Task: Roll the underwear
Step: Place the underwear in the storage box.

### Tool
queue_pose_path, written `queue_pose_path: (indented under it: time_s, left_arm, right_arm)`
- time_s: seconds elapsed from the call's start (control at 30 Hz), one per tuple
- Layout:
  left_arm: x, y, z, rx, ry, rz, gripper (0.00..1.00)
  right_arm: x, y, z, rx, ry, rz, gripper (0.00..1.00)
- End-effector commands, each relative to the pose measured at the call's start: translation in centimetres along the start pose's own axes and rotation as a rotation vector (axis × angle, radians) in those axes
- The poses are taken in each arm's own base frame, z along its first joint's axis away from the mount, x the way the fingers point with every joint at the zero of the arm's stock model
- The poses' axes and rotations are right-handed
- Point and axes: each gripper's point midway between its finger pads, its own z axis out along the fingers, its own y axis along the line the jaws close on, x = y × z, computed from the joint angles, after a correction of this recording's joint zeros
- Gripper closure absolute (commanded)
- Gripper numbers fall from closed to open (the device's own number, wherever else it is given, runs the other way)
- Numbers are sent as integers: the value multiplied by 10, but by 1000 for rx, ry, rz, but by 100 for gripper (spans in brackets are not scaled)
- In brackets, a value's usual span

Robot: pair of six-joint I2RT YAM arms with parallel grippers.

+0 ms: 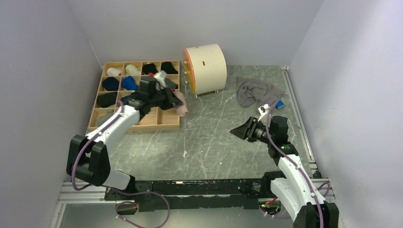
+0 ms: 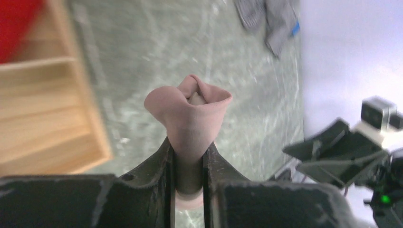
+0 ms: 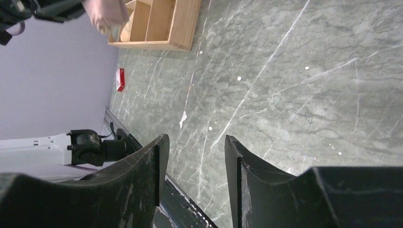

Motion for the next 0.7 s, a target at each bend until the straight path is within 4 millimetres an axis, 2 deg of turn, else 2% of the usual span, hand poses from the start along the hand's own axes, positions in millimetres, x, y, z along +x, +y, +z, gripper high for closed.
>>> queue_pose_path:
  time_s: [0.0,0.17,0.33,0.4,0.6,0.67]
  left_arm:
    - [-21,68,-32,-117,5,-56,95]
    - [-45,133,-52,-228,9,-136,95]
    - [-42,178,-57,-320,73,-188,95]
    - [-39,191,-57,-348,72,-217,95]
    - [-46,217,-57,-370,56,-274,95]
    - [-41,228,-57,-407,79,-294,95]
  right_arm:
    - [-11,18,-3,-37,1,-55,50]
    - [-14,22,-4,-26,17,-97,49]
    - [-18,22,-3,-11,32,-115,49]
    - [-18,22,-2,-9,37,-119,49]
    - [-16,20,-1,-3,50,-118,49]
    - [-16,20,-1,-3,51,-115,49]
